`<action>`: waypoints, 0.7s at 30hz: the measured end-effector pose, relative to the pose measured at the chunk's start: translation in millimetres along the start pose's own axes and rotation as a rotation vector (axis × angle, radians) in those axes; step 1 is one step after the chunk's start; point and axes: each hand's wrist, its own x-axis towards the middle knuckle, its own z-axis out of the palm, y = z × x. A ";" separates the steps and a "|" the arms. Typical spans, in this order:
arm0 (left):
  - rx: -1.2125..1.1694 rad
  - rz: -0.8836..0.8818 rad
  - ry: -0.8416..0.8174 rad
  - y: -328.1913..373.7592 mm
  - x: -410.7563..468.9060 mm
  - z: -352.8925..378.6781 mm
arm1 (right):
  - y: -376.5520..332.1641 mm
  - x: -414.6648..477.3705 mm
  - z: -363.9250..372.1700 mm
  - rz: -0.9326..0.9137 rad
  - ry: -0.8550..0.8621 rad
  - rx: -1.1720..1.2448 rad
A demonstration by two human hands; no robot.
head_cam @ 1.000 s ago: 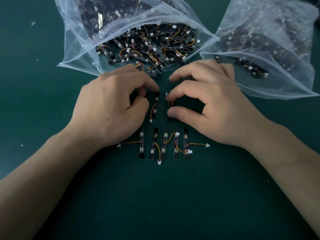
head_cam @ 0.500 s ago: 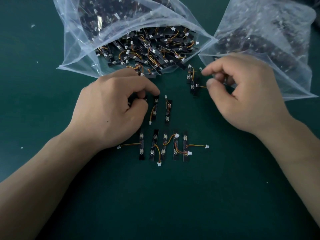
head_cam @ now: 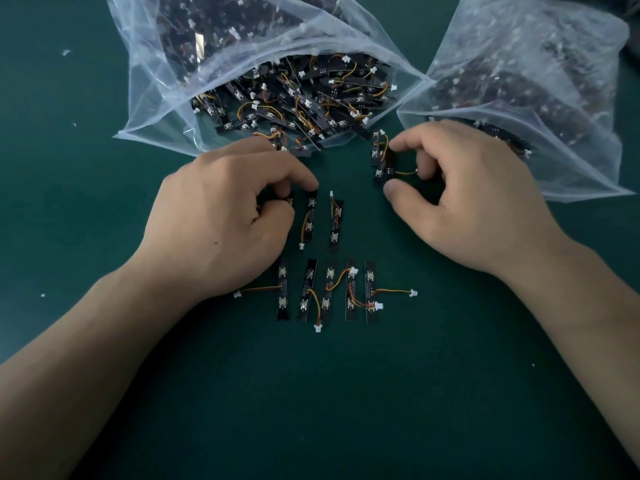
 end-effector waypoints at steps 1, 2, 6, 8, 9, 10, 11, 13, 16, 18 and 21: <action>0.001 -0.001 0.001 0.0 0.0 0.2 | -0.2 0.2 -0.3 0.002 0.000 -0.009; 0.002 0.000 0.002 0.0 0.0 0.2 | -0.2 0.3 -0.5 0.001 0.000 -0.015; 0.005 0.002 0.001 -0.6 -0.1 0.1 | 2.2 0.1 0.9 -0.008 -0.003 -0.001; 0.003 0.002 -0.001 -0.4 -0.2 0.3 | 3.4 0.4 0.8 0.012 0.037 0.085; 0.001 0.002 -0.001 -0.2 -0.3 0.3 | 3.8 0.5 0.2 0.010 0.072 0.150; 0.000 0.003 -0.001 -0.2 -0.5 0.2 | 4.1 0.6 -1.1 -0.012 0.110 0.218; -0.002 0.003 0.000 -0.3 -0.6 0.1 | 4.3 0.5 -2.7 -0.061 0.138 0.276; -0.001 0.003 -0.001 -0.5 -0.6 -0.2 | 4.7 -1.0 -4.8 -0.214 0.134 0.318; 0.004 0.005 0.000 -0.3 -0.7 0.0 | 2.4 -3.0 -1.7 -0.404 -0.005 0.274; 0.006 0.006 -0.003 -0.1 -0.9 0.2 | 0.6 -4.5 0.7 -0.453 -0.125 0.258; 0.007 0.005 -0.002 0.1 -0.8 0.4 | 1.2 -5.4 -1.3 -0.445 -0.233 0.280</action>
